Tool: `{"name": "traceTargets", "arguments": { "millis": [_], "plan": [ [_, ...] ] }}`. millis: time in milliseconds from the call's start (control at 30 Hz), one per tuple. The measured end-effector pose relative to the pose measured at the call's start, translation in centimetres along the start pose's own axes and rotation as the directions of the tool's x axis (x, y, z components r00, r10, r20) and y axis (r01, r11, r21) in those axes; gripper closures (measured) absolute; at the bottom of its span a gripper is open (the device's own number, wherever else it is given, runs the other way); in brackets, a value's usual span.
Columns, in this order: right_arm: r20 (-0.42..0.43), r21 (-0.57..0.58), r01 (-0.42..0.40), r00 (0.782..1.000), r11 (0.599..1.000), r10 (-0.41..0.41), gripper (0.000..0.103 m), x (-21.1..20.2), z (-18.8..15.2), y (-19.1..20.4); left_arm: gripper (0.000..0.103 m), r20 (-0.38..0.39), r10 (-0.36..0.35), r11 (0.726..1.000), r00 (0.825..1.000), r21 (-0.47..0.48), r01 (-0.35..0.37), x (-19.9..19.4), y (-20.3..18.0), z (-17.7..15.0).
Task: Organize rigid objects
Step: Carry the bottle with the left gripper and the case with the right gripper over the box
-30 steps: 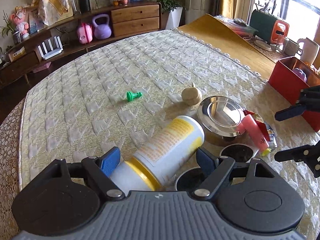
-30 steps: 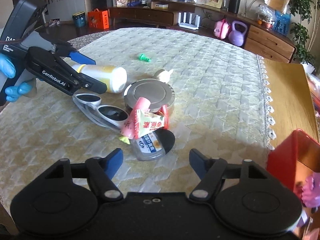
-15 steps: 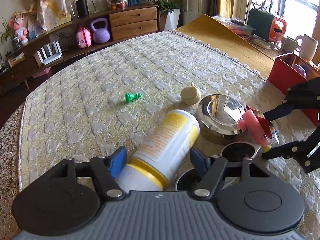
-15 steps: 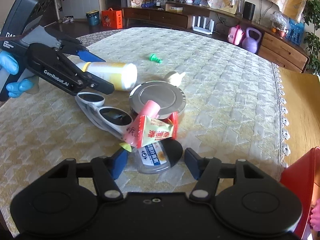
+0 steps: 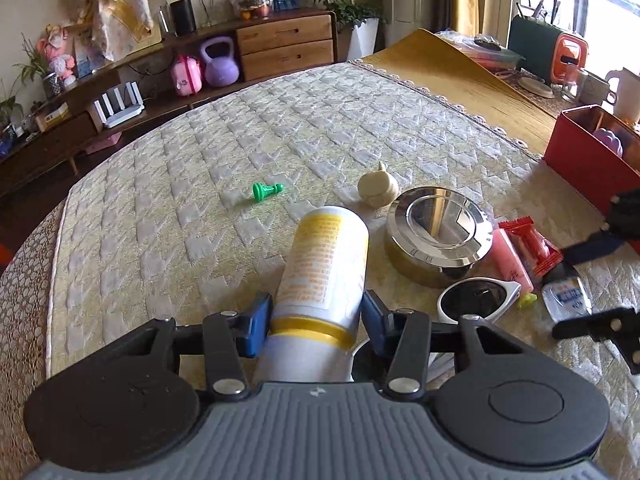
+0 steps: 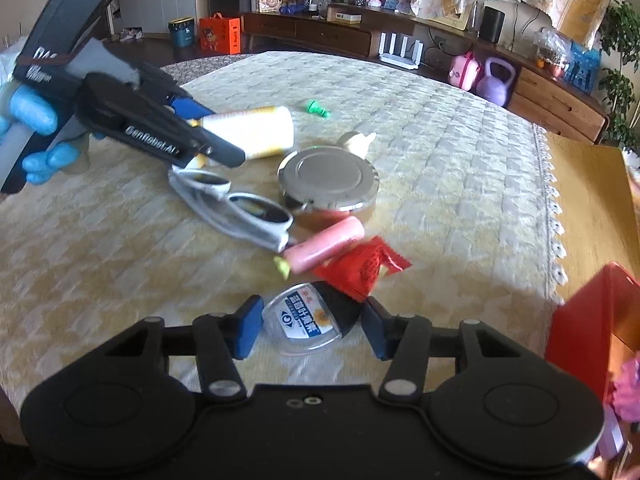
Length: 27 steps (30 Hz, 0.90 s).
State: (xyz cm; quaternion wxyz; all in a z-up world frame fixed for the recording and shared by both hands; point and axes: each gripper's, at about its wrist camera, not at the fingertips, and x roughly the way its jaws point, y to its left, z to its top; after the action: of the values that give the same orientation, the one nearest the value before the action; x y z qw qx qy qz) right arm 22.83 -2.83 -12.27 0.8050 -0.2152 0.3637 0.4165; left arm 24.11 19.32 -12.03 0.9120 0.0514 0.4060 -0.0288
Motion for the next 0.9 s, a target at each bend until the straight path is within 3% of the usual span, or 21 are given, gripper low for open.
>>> {"name": "traceTargets", "arguments": {
  "millis": [533, 900],
  "plan": [
    [0.096, 0.115, 0.046, 0.994, 0.992, -0.057, 0.05, -6.8, -1.9, 0.0, 0.056, 0.039, 0.051, 0.993, 0.998, -0.111, -0.046, -5.1, -1.1, 0.5],
    [0.148, 0.165, 0.101, 0.981, 0.981, -0.126, 0.05, -12.1, -3.1, -0.8, 0.056, 0.073, -0.004, 0.994, 0.997, -0.108, 0.012, -9.4, -5.3, 1.8]
  ]
}}
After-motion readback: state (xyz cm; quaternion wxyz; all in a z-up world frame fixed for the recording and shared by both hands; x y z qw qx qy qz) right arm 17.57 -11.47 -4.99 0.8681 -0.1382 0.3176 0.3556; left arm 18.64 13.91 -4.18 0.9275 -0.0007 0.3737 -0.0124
